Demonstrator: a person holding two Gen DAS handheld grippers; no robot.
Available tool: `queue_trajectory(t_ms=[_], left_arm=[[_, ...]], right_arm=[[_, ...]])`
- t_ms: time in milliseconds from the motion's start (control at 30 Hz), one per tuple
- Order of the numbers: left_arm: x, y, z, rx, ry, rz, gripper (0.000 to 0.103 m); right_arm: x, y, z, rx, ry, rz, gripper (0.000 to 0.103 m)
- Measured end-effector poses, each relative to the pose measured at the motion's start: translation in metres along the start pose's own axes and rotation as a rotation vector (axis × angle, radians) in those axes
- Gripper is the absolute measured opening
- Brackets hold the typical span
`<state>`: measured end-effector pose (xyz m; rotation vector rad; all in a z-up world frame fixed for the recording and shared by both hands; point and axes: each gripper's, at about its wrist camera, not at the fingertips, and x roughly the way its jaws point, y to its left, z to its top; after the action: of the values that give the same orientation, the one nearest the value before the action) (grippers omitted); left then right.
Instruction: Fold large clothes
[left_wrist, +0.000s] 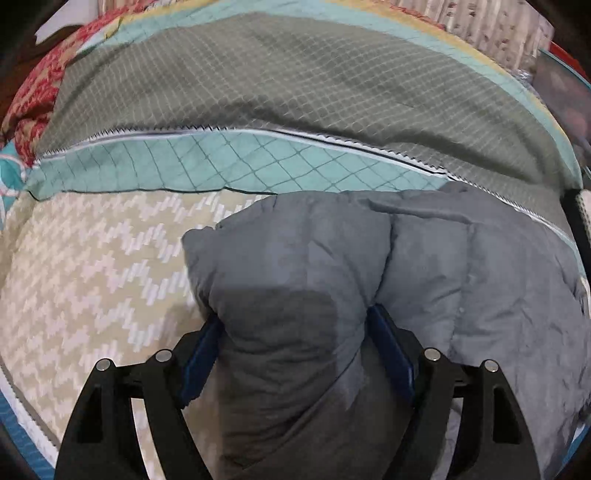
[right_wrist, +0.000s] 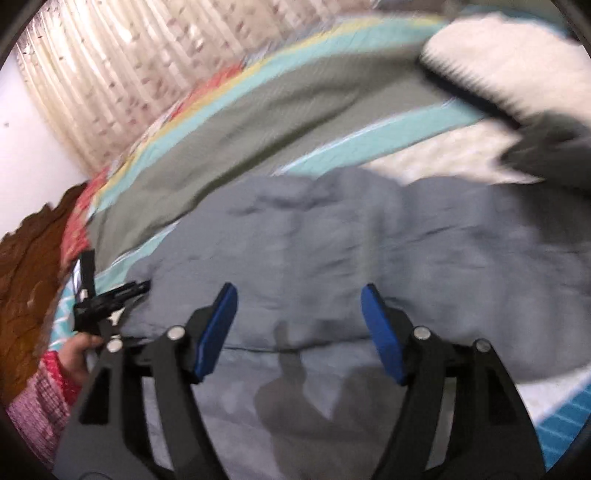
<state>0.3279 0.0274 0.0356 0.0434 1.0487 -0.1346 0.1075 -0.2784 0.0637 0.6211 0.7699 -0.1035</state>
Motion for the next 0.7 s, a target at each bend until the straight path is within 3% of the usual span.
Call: queue_trajectory(t_ms=[100,200,233,267,333,400,467,533,567,600,633,667,700], left_arm=[[-0.026,0.016,-0.016,-0.035,-0.039,0.004,0.097],[-0.058,0.047,-0.036,-0.129,-0.074,-0.021,0.097],[-0.068,0.055,-0.04,-0.154,-0.089,-0.036,0.097],[-0.077,0.062,-0.045,-0.178,-0.105,-0.05,0.097],[-0.095,0.08,-0.06,-0.218,-0.126,-0.078,0.097],[-0.111,0.098,-0.079,-0.259,-0.14,-0.101,0.097],[-0.12,0.109,-0.096,-0.282,-0.135,-0.107,0.097],[-0.125,0.115,-0.112,-0.279,-0.11,-0.108,0.097],[-0.125,0.113,-0.115,-0.27,-0.101,-0.108,0.097],[-0.129,0.11,-0.122,-0.247,-0.093,-0.111,0.097],[-0.132,0.108,-0.127,-0.221,-0.09,-0.115,0.097],[-0.135,0.104,-0.13,-0.196,-0.09,-0.12,0.097],[-0.139,0.099,-0.133,-0.171,-0.092,-0.128,0.097]], right_arm=[[0.071,-0.009,-0.004,0.008,0.219,-0.026,0.072],[0.067,0.005,0.001,-0.061,0.2,-0.036,0.075],[0.053,0.009,0.003,-0.082,0.193,-0.005,0.075],[0.031,0.011,0.005,-0.109,0.15,0.014,0.075],[-0.021,0.006,0.01,-0.184,0.028,-0.035,0.075],[-0.072,-0.007,0.019,-0.281,-0.104,-0.179,0.075],[-0.108,-0.023,0.03,-0.393,-0.181,-0.415,0.083],[-0.111,-0.04,0.039,-0.488,-0.151,-0.588,0.093],[-0.098,-0.056,0.044,-0.55,-0.066,-0.695,0.093],[-0.09,-0.07,0.045,-0.58,-0.014,-0.748,0.09],[-0.079,-0.084,0.046,-0.607,0.04,-0.792,0.059],[-0.071,-0.097,0.048,-0.608,0.09,-0.813,0.009],[-0.068,-0.108,0.058,-0.533,0.128,-0.786,0.006]])
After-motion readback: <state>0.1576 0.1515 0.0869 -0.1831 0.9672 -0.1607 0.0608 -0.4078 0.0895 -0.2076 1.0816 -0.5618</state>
